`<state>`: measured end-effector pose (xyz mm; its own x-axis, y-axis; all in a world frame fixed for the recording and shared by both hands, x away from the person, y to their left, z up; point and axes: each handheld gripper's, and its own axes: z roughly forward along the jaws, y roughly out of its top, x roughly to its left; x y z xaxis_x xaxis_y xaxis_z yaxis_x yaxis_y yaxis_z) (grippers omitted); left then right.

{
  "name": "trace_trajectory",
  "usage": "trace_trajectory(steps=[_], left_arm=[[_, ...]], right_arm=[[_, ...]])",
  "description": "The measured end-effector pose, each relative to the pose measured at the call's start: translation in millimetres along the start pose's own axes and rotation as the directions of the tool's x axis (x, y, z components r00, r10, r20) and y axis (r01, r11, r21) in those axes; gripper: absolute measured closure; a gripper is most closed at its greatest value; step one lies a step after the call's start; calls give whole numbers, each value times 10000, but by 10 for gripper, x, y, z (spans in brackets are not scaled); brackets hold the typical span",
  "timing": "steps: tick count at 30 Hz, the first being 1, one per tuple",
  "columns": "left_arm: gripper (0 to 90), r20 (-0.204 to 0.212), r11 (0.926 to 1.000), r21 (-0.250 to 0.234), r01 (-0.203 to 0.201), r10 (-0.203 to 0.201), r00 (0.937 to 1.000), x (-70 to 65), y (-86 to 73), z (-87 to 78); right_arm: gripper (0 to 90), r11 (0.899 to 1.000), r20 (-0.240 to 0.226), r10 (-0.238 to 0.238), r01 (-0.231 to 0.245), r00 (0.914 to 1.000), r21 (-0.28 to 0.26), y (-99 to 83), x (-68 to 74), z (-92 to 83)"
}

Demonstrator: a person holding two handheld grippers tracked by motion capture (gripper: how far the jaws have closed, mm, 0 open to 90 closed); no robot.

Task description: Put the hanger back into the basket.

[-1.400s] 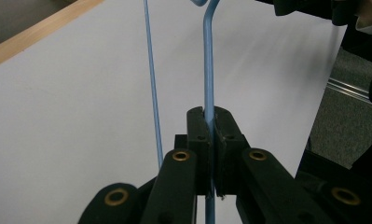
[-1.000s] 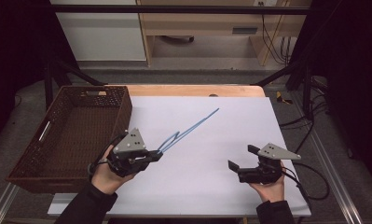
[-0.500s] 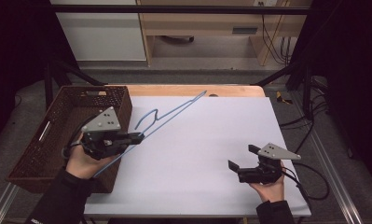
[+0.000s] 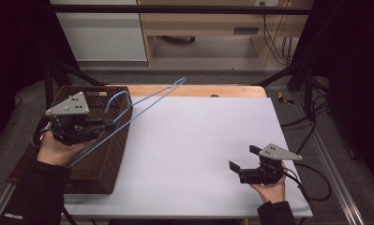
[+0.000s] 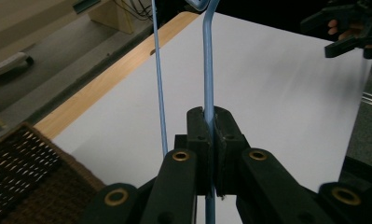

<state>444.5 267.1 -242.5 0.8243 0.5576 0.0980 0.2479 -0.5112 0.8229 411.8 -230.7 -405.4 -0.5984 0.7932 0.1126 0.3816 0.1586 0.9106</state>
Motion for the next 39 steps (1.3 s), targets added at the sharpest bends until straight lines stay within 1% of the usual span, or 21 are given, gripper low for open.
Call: trace_trajectory(steps=[6,11,15,19,21,22,23,24,25,27,28,34,39], left_arm=[[870,-468,9995,206,229,-219,9987,183,-126,-107],[870,-815,9987,280,414,-390,9959,343,-262,-186],[870,-930,9979,209,613,-591,9939,438,-335,-263],[870,-1266,9975,286,651,-610,9901,527,-410,-343],[870,-1365,9971,250,723,-683,9883,564,-444,-371],[870,-1444,9964,230,822,-780,9864,601,-483,-395],[870,-1471,9960,209,863,-823,9857,617,-505,-404],[870,-1576,9966,175,799,-762,9846,643,-531,-413],[870,-1566,9954,220,936,-891,9836,653,-556,-418],[870,-1672,9948,316,971,-905,9818,694,-621,-425],[870,-1696,9936,374,1062,-984,9806,717,-661,-426],[870,-1870,9916,586,1157,-1029,9770,789,-823,-444],[870,-2083,9889,588,1363,-1214,9705,842,-939,-478]], right_arm=[[26,10000,-24,-9,9,10000,16,-2,2,6],[26,10000,-28,1,-1,10000,5,-1,3,7],[26,10000,4,-32,32,10000,28,-2,2,10],[26,10000,3,-34,34,10000,56,-4,3,15],[26,10000,-7,-49,49,10000,57,-4,3,12],[26,10000,1,-21,21,10000,39,-2,4,13],[26,10000,8,-31,31,10000,29,-2,3,12],[26,10000,5,-30,30,10000,33,-3,3,13],[26,10000,-2,-48,48,10000,56,-4,3,13],[27,10000,-20,-24,24,10000,61,-6,6,20],[26,10000,-33,-45,45,10000,81,-6,6,20],[27,9999,-11,-49,49,10000,102,-8,7,25],[27,9999,-23,-42,42,10000,107,-10,9,31]])
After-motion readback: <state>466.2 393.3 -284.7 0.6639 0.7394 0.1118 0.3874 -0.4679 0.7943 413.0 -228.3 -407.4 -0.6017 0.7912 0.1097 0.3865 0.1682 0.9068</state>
